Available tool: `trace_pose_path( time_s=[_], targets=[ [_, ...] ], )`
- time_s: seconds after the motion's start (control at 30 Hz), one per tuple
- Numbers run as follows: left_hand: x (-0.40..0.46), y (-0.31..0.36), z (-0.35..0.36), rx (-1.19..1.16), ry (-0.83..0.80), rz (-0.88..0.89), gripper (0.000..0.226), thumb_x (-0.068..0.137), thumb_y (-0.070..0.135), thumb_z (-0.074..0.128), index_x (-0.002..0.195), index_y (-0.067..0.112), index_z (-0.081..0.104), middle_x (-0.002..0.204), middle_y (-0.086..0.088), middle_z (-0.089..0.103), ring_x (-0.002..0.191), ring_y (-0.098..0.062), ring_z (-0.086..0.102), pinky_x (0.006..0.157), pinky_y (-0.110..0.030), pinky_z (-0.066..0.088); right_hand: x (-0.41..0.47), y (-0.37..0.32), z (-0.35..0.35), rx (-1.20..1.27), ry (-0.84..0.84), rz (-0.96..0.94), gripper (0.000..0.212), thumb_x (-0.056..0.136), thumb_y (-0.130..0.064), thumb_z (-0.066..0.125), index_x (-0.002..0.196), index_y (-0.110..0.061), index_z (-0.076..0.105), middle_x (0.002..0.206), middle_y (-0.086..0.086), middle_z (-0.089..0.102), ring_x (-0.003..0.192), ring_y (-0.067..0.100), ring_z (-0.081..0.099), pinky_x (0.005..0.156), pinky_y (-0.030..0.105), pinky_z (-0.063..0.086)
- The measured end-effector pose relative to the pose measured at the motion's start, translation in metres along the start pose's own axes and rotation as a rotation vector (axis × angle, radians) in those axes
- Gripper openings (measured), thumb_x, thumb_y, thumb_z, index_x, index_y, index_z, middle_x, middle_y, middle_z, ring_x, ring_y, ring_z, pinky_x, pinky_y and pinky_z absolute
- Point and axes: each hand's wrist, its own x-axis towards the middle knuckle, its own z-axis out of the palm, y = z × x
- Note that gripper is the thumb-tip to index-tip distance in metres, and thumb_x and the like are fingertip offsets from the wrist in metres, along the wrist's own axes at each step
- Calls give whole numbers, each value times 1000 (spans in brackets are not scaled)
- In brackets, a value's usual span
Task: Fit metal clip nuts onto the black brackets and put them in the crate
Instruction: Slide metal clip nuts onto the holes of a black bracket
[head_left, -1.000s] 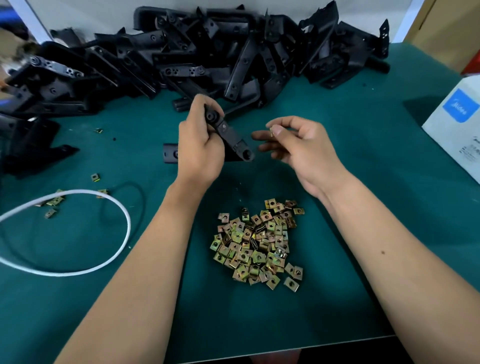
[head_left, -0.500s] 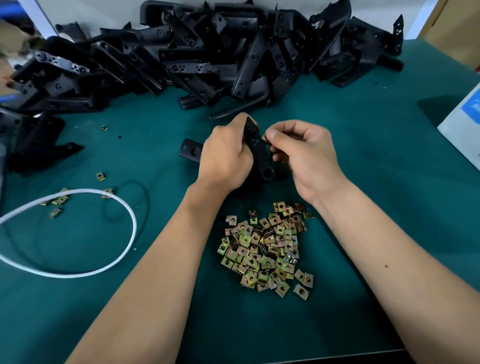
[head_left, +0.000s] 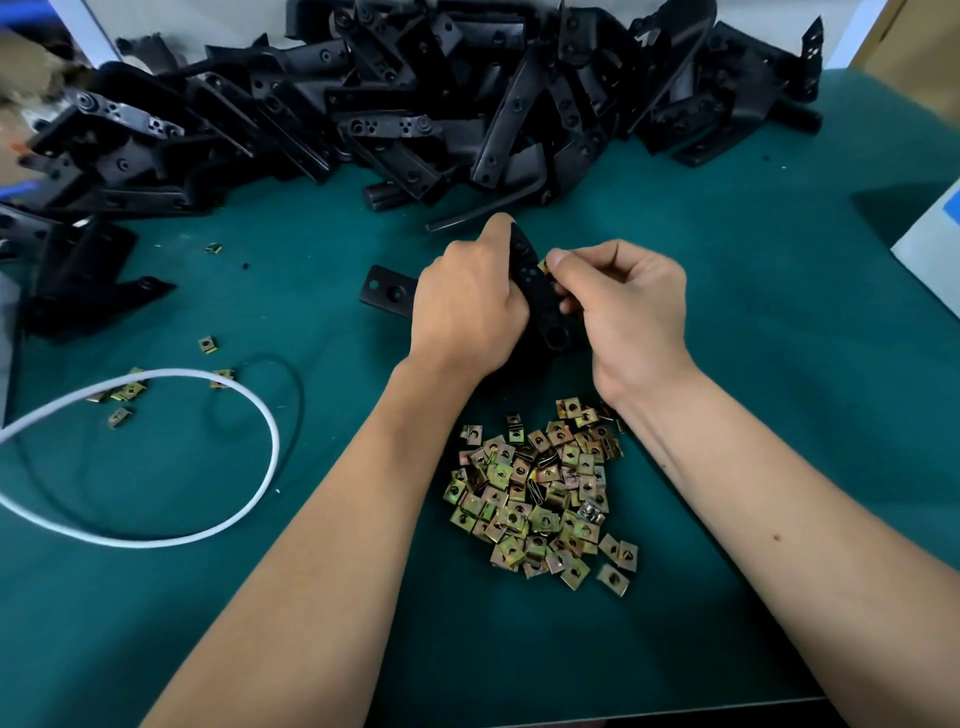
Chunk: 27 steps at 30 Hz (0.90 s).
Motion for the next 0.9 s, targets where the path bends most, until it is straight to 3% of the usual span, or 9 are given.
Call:
trace_pose_path(
  time_s=[0.1, 0.2, 0.27, 0.4, 0.53, 0.63, 0.8, 0.9],
  targets=[
    [-1, 3, 0, 38, 3, -9, 16, 84, 2, 45, 95, 12, 39, 71, -12, 57, 61, -37, 50, 60, -46, 46, -2, 0, 0, -5, 2, 7, 19, 84, 0, 79, 70, -9, 71, 66, 1, 70, 64, 11, 63, 67, 24, 54],
    [-2, 2, 0, 45, 3, -24, 19, 82, 1, 44, 96, 12, 37, 70, -10, 54, 60, -36, 48, 59, -44, 43, 2, -5, -4, 4, -99, 85, 21, 86, 0, 78, 70, -11, 70, 71, 4, 71, 71, 16, 67, 76, 30, 58],
    [-2, 3, 0, 63, 4, -21, 21, 81, 1, 44, 96, 13, 36, 67, -7, 49, 59, -35, 45, 58, -42, 39, 7, -10, -8, -8, -170, 151, 18, 87, -1, 77, 74, -12, 70, 71, 3, 71, 67, 14, 65, 68, 26, 55],
    [-2, 3, 2, 80, 2, 5, 22, 81, 1, 44, 96, 13, 34, 62, -2, 40, 54, -30, 39, 57, -40, 34, 14, -15, -16, -25, -288, 270, 11, 93, -3, 70, 102, -8, 75, 82, 1, 72, 66, 8, 60, 60, 19, 49],
    [-1, 2, 2, 93, 3, 9, 20, 81, 1, 43, 95, 13, 35, 62, -3, 40, 56, -34, 42, 56, -41, 35, 16, -17, -19, -81, -339, 342, 11, 97, -11, 68, 93, -6, 77, 86, 8, 73, 74, 20, 62, 69, 29, 51],
    [-1, 2, 4, 99, -1, 8, 20, 81, 1, 43, 95, 13, 35, 62, -4, 40, 55, -33, 41, 56, -40, 35, 16, -17, -19, -86, -304, 322, 12, 94, -12, 71, 88, -6, 79, 90, 14, 71, 82, 28, 59, 78, 40, 46],
    [1, 4, 6, 131, -25, -17, 21, 82, 1, 44, 96, 13, 33, 62, -2, 36, 52, -23, 32, 59, -39, 31, 9, -13, -12, -16, -159, 238, 9, 90, -5, 74, 82, -5, 78, 71, 6, 72, 60, 12, 64, 59, 24, 51],
    [1, 7, 8, 134, -22, -17, 20, 84, 4, 46, 95, 13, 32, 62, -1, 36, 52, -24, 33, 58, -39, 31, 6, -10, -8, 6, -86, 223, 9, 90, -5, 75, 81, -4, 78, 71, 8, 71, 62, 15, 65, 59, 26, 53]
  ],
)
